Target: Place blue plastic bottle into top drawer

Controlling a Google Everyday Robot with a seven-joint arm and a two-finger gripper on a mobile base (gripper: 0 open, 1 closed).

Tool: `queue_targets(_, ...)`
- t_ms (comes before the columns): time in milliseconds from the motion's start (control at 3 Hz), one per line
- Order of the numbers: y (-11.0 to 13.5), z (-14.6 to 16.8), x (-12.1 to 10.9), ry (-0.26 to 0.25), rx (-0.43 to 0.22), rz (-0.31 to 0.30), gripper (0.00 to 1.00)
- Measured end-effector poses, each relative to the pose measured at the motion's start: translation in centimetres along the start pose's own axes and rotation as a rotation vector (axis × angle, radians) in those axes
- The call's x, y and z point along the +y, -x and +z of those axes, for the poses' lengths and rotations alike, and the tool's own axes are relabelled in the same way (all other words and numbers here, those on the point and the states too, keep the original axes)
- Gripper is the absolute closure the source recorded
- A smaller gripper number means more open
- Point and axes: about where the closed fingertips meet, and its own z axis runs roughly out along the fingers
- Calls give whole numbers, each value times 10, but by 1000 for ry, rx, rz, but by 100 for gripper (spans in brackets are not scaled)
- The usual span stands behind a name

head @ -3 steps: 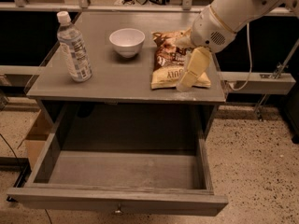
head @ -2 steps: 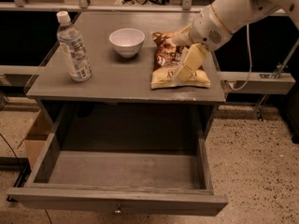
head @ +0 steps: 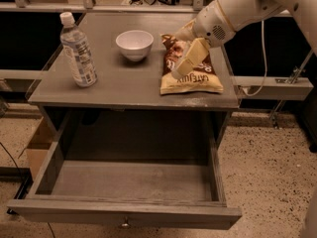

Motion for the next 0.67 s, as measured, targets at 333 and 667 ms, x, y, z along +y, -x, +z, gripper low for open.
queue_targets(333,18,18,-5,16,-27,-25,0)
queue_targets(667,47,58,-9,66,-81,-58,0)
